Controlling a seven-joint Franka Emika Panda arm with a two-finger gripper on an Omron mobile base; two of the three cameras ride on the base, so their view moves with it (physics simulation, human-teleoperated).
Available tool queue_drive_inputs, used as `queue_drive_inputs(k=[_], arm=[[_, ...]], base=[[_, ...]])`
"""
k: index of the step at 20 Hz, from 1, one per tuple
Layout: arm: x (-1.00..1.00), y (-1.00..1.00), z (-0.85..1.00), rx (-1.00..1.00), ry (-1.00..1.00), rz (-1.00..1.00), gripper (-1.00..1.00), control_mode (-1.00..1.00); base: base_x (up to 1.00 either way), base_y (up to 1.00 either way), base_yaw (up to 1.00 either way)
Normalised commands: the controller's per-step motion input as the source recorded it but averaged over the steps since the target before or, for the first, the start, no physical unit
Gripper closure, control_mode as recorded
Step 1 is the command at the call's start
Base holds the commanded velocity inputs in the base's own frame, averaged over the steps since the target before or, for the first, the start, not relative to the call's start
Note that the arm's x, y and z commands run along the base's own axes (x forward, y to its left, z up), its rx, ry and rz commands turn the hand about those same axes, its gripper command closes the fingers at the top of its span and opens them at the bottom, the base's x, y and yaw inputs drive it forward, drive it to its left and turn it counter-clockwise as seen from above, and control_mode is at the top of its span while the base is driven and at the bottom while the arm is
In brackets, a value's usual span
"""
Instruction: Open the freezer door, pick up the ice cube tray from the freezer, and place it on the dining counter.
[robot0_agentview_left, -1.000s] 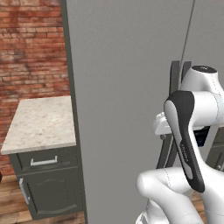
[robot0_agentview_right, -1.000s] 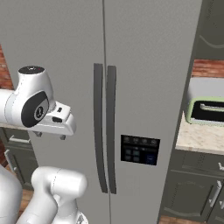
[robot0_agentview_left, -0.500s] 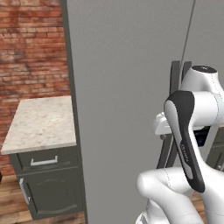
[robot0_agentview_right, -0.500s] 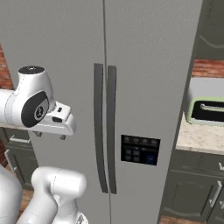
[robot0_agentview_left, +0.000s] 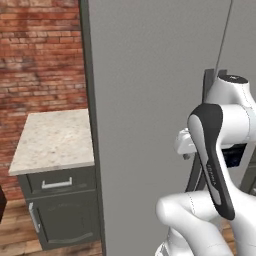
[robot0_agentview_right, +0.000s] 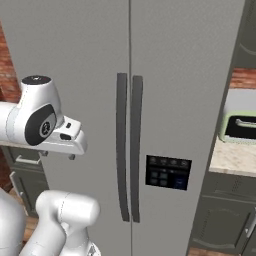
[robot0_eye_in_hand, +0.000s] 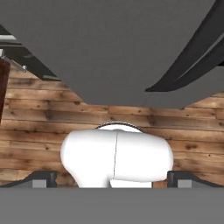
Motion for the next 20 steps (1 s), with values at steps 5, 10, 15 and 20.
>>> queue_drive_inputs(k=[5,10,15,20], arm=[[0.0,0.0,0.0,0.0,0.0,0.0,-1.0,1.0],[0.0,0.0,0.0,0.0,0.0,0.0,-1.0,1.0],[0.0,-0.01,0.0,0.0,0.0,0.0,-1.0,-1.0],[-0.05,-0.56,0.0,0.0,-0.13,0.06,-1.0,-1.0]], base=[[0.0,0.37,0.0],[0.0,0.04,0.0],[0.0,0.0,0.0],[0.0,0.0,0.0]])
